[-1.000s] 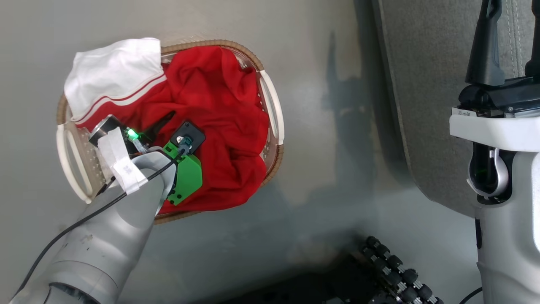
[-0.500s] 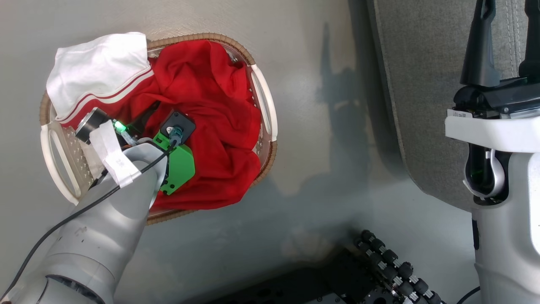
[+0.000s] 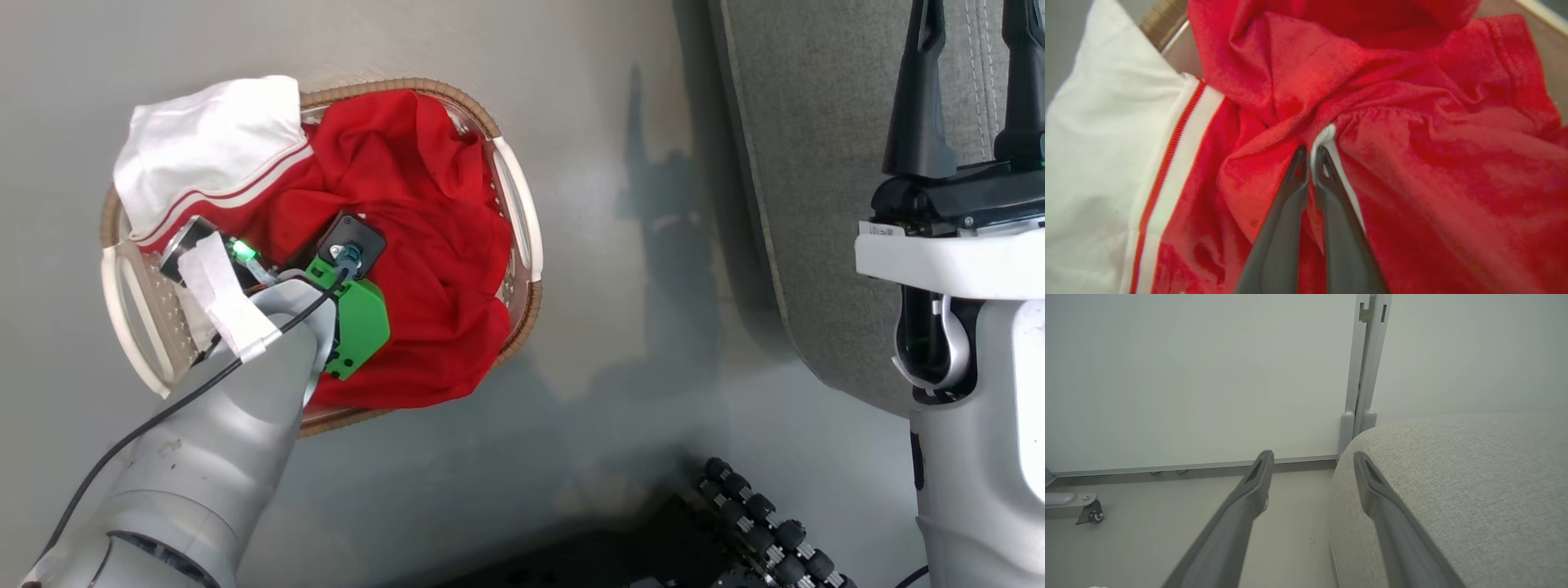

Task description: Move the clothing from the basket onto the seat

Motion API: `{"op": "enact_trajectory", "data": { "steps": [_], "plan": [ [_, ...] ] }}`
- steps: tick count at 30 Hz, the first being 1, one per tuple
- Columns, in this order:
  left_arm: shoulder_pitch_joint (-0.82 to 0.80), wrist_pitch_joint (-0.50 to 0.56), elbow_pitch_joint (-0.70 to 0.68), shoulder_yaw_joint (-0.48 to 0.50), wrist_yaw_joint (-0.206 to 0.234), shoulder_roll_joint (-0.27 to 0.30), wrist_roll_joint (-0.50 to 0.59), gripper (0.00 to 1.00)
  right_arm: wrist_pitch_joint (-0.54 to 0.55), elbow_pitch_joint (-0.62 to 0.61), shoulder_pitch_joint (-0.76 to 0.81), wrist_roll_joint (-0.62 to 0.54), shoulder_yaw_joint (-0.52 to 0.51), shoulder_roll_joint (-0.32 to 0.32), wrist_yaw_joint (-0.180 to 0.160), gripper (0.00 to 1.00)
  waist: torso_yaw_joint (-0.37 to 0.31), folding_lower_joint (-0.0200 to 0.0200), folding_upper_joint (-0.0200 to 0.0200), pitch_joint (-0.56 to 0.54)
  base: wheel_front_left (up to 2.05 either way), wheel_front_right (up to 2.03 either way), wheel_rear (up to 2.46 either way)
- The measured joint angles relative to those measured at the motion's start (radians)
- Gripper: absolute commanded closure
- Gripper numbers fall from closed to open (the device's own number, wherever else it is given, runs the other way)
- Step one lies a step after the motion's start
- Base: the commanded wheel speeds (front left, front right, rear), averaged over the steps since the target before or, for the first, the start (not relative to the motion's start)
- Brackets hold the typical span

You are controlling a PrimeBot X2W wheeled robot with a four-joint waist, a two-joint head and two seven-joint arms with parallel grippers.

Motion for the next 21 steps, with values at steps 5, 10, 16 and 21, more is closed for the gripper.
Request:
{"op": "enact_trajectory", "data": {
  "steps": [5, 10, 16, 21],
  "plan": [
    [0.024, -0.037, -0.023, 0.009, -0.013, -0.024, -0.026, 1.0, 0.0, 0.014, 0.015, -0.021, -0.008, 0.0, 0.0, 0.0, 0.019, 0.0, 0.0, -0.041, 0.0, 0.0, 0.0],
    [0.062, -0.063, -0.068, 0.016, -0.019, -0.034, -0.055, 1.0, 0.0, 0.03, 0.047, -0.045, -0.022, 0.001, 0.0, 0.0, 0.046, 0.0, 0.0, -0.101, 0.0, 0.0, 0.0],
    [0.126, -0.073, -0.179, 0.029, -0.019, -0.037, -0.077, 1.0, 0.0, 0.051, 0.094, -0.08, -0.048, 0.001, 0.0, 0.0, 0.082, 0.0, 0.0, -0.184, 0.0, 0.0, 0.0],
    [0.203, -0.076, -0.326, 0.049, -0.022, -0.026, -0.09, 1.0, 0.0, 0.07, 0.146, -0.101, -0.073, 0.001, 0.0, 0.0, 0.112, -0.0001, 0.0, -0.263, 0.0, 0.0, 0.0]
  ]
}}
